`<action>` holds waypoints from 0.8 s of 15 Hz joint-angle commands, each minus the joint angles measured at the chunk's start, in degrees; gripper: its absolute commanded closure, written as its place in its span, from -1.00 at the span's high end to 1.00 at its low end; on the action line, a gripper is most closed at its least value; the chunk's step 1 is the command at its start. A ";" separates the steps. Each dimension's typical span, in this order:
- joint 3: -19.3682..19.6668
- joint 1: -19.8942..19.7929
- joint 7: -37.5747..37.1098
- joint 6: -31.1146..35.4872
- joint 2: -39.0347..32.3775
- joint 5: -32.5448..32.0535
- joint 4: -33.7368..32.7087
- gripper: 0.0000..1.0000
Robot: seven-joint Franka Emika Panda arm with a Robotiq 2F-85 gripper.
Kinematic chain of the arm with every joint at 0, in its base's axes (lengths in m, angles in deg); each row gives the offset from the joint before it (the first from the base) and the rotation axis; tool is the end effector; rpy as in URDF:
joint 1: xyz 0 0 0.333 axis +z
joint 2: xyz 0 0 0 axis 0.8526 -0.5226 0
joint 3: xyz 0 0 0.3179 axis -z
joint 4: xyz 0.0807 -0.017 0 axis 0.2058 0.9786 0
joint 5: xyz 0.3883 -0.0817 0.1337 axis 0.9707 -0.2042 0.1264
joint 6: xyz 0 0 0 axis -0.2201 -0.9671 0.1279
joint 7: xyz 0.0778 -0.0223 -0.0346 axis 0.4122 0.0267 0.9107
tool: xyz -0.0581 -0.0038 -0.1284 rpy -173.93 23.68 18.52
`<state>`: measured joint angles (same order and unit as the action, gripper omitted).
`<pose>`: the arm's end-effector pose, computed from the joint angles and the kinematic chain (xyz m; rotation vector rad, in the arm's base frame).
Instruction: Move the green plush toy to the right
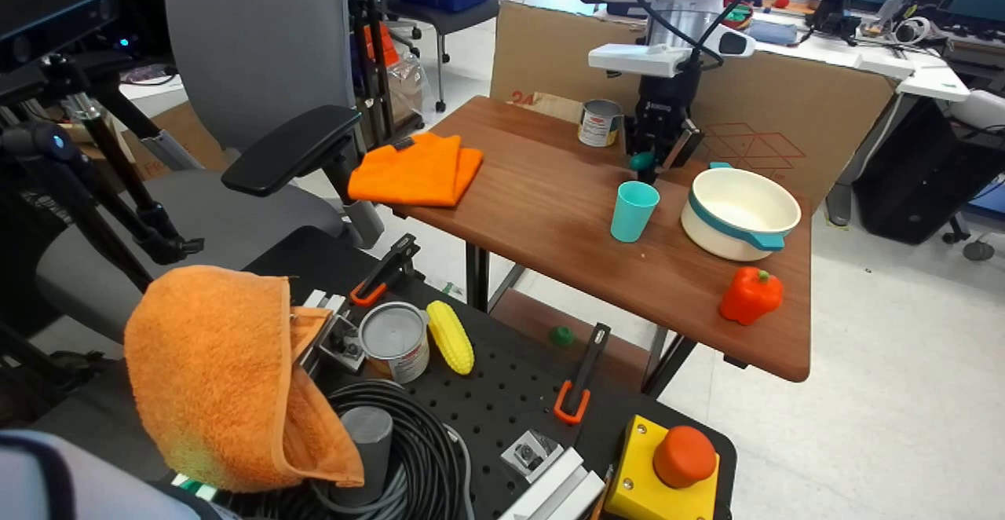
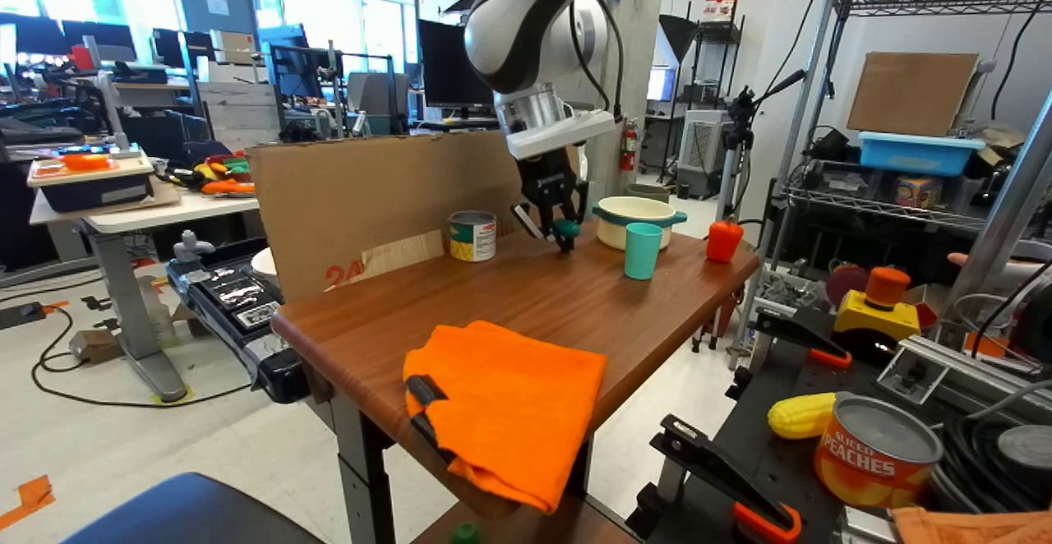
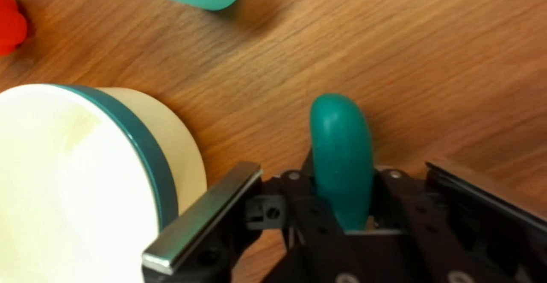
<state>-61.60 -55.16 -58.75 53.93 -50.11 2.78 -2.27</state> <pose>0.7039 -0.0620 0.1151 2.7886 -0.6957 -0.3651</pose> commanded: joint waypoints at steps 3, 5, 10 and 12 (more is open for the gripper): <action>0.28 -0.01 1.81 -0.13 -1.53 -1.15 -2.53 0.09; 0.08 0.24 3.45 0.77 0.31 -2.08 -0.26 0.38; -1.86 1.35 9.80 5.32 10.74 -2.64 11.20 1.00; -3.76 1.08 12.56 7.00 16.77 -0.99 16.70 1.00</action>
<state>-62.90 -53.92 -50.08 57.71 -44.10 1.27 3.28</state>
